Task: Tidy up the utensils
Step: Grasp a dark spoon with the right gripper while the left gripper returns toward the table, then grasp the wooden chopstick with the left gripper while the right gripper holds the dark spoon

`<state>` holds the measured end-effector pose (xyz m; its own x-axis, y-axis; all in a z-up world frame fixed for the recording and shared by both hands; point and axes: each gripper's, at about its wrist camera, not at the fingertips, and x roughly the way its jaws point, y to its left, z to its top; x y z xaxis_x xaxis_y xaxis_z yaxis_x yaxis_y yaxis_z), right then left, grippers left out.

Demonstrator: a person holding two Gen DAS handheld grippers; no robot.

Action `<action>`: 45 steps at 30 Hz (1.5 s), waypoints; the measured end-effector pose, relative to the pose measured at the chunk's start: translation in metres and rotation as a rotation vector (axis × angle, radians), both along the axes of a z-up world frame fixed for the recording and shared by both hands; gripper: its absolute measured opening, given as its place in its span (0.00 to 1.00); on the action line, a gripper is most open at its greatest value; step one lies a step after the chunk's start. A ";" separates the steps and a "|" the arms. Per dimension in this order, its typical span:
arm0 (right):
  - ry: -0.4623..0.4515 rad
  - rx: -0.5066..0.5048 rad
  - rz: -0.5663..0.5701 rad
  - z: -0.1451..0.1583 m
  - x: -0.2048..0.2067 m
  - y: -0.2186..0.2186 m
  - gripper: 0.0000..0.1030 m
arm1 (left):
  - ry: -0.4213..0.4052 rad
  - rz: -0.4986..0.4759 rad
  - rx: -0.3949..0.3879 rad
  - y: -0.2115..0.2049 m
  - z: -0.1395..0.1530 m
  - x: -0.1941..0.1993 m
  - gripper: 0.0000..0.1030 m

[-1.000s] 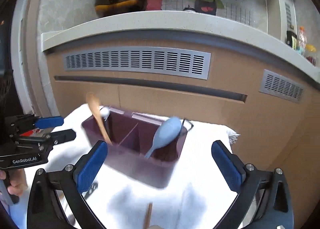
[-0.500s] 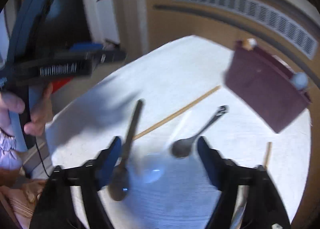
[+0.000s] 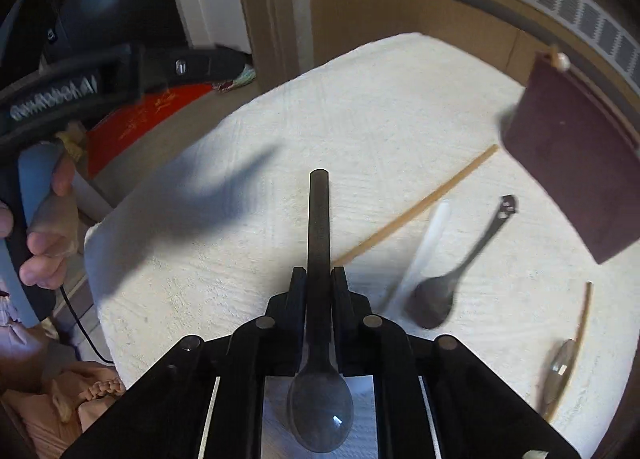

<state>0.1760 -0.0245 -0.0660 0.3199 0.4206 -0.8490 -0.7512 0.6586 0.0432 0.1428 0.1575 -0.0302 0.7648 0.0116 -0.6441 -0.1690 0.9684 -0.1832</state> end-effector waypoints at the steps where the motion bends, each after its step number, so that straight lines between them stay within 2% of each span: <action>1: -0.008 0.026 -0.028 0.008 0.002 -0.012 0.10 | 0.004 -0.011 -0.003 -0.003 -0.001 0.001 0.71; 6: -0.014 0.139 -0.228 0.039 0.017 -0.089 0.10 | 0.028 -0.088 -0.009 -0.028 -0.004 0.010 0.71; 12: -0.014 0.198 -0.451 0.045 0.023 -0.172 0.10 | 0.063 -0.269 0.001 -0.084 -0.013 0.024 0.71; 13: -0.025 0.198 -0.479 0.045 0.026 -0.178 0.10 | 0.065 -0.307 0.009 -0.095 -0.014 0.025 0.67; 15: -0.037 0.211 -0.527 0.041 0.025 -0.194 0.10 | 0.079 -0.376 0.038 -0.115 -0.018 0.026 0.52; 16: -0.034 0.219 -0.540 0.039 0.026 -0.195 0.10 | 0.089 -0.399 0.046 -0.122 -0.020 0.026 0.41; 17: -0.029 0.227 -0.554 0.037 0.026 -0.200 0.10 | 0.102 -0.423 0.051 -0.130 -0.022 0.027 0.37; 23: -0.020 0.233 -0.585 0.027 0.022 -0.218 0.10 | 0.215 -0.488 0.047 -0.154 -0.039 0.021 0.36; 27: -0.008 0.246 -0.595 0.020 0.021 -0.223 0.10 | 0.254 -0.443 0.105 -0.159 -0.047 0.013 0.37; 31: 0.006 0.258 -0.594 0.015 0.022 -0.223 0.10 | 0.251 -0.403 0.084 -0.155 -0.045 0.014 0.37; 34: 0.003 0.253 -0.593 0.014 0.021 -0.223 0.10 | 0.209 -0.371 0.070 -0.142 -0.029 0.034 0.37; 36: 0.001 0.252 -0.590 0.015 0.020 -0.223 0.10 | 0.220 -0.388 0.077 -0.136 -0.022 0.058 0.35; 38: 0.002 0.250 -0.587 0.015 0.019 -0.223 0.10 | 0.258 -0.405 0.114 -0.135 -0.020 0.080 0.27; 42: -0.007 0.246 -0.583 0.017 0.017 -0.222 0.10 | 0.352 -0.460 0.214 -0.143 -0.028 0.114 0.26; 45: -0.011 0.239 -0.578 0.017 0.017 -0.219 0.10 | 0.430 -0.488 0.208 -0.149 -0.041 0.127 0.24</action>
